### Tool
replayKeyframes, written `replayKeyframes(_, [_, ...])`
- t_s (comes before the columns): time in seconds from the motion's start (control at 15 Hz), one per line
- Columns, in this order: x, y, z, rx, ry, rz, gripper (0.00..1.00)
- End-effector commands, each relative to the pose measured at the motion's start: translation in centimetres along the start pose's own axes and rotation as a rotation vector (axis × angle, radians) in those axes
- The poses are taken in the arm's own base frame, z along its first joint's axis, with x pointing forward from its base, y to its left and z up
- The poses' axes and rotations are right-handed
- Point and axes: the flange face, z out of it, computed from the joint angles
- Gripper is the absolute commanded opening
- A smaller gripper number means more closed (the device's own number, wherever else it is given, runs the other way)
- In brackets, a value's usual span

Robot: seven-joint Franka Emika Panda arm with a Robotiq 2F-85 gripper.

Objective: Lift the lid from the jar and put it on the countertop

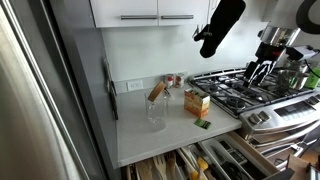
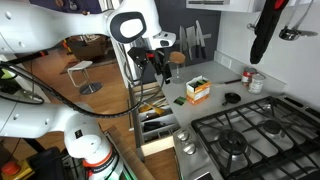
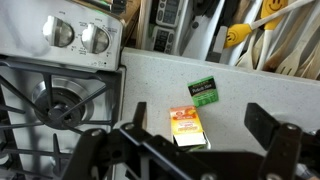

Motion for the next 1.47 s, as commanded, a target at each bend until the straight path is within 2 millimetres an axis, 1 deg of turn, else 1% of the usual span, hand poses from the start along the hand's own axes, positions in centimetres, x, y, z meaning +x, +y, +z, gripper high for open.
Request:
replayKeyframes(0.0, [0.0, 0.0, 0.0, 0.000, -0.001, 0.000, 1.00])
replayKeyframes(0.2, [0.0, 0.0, 0.0, 0.000, -0.001, 0.000, 1.00])
replayKeyframes(0.27, [0.2, -0.7, 0.2, 0.003, 0.001, 0.010, 1.00])
replayKeyframes(0.33, [0.7, -2.1, 0.5, 0.033, -0.003, 0.051, 1.00])
replayKeyframes(0.4, [0.9, -3.2, 0.6, 0.046, -0.004, 0.100, 1.00])
replayKeyframes(0.53, [1.6, -6.0, 0.5, 0.111, -0.009, 0.186, 1.00])
replayKeyframes(0.6, [2.1, -7.9, 0.2, 0.162, 0.001, 0.231, 1.00])
replayKeyframes(0.67, [2.6, -9.4, 0.0, 0.196, 0.021, 0.274, 1.00])
replayKeyframes(0.73, [3.7, -11.3, -0.2, 0.231, 0.053, 0.315, 1.00])
replayKeyframes(0.8, [4.4, -12.6, -0.5, 0.268, 0.092, 0.350, 1.00])
replayKeyframes(0.87, [5.4, -14.2, -0.5, 0.294, 0.168, 0.364, 1.00])
replayKeyframes(1.0, [7.0, -16.9, -0.1, 0.308, 0.261, 0.374, 1.00])
replayKeyframes(1.07, [5.4, -14.9, -0.9, 0.284, 0.231, 0.344, 1.00])
replayKeyframes(1.13, [5.7, -15.7, -0.5, 0.287, 0.239, 0.341, 1.00])
replayKeyframes(1.2, [5.8, -15.8, -0.3, 0.286, 0.233, 0.340, 1.00])
replayKeyframes(1.4, [5.9, -15.1, -0.7, 0.291, 0.241, 0.349, 1.00])
